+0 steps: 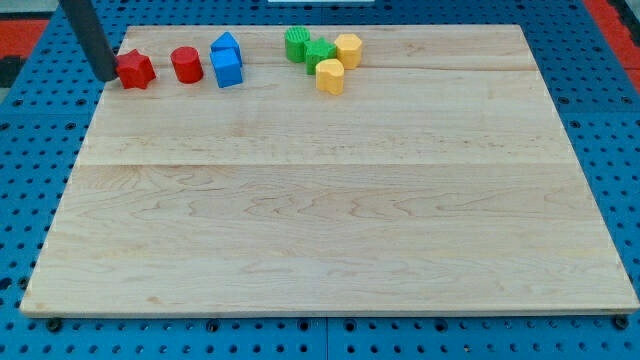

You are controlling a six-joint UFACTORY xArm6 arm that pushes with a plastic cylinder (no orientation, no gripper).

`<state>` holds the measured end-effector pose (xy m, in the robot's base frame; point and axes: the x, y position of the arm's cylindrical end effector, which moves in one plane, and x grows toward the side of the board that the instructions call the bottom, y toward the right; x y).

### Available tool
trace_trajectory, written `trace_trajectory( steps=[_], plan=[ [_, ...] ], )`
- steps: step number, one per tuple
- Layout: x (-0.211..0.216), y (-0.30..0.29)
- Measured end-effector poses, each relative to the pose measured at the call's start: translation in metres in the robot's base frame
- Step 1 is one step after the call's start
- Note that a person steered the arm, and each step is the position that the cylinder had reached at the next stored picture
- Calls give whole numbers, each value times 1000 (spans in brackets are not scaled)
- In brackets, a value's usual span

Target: Move the red star downwards

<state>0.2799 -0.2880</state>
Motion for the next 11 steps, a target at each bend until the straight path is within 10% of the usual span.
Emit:
trace_trajectory(
  steps=[1,3,5,7,9,11],
  plan=[
    [-51,-5],
    [54,29],
    [41,23],
    [119,48],
    [-22,2],
    [-20,102]
  ],
)
